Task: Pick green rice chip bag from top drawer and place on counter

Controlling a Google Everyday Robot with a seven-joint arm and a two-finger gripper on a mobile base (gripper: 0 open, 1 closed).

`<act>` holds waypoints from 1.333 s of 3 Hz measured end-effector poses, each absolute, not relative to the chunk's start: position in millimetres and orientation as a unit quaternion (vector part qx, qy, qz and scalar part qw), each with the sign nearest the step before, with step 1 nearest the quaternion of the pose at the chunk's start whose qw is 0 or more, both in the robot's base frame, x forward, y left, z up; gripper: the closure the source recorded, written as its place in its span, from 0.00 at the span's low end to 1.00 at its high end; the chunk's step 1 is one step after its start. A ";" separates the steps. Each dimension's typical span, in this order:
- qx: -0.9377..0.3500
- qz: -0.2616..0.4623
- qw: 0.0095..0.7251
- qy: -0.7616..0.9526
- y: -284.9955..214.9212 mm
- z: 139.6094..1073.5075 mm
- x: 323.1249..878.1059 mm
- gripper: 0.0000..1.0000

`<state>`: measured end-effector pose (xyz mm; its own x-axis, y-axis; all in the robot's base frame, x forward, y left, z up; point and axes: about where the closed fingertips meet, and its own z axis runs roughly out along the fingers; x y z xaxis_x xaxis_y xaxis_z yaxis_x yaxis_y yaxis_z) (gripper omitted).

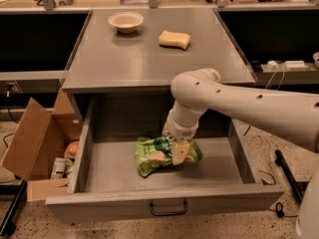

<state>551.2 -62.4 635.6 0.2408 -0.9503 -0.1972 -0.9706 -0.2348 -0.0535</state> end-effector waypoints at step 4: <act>-0.729 -0.052 0.282 0.621 -135.7 807.3 529.8 1.00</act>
Offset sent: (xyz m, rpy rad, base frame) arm -0.0131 -0.0491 0.1387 0.1167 -0.3580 -0.1103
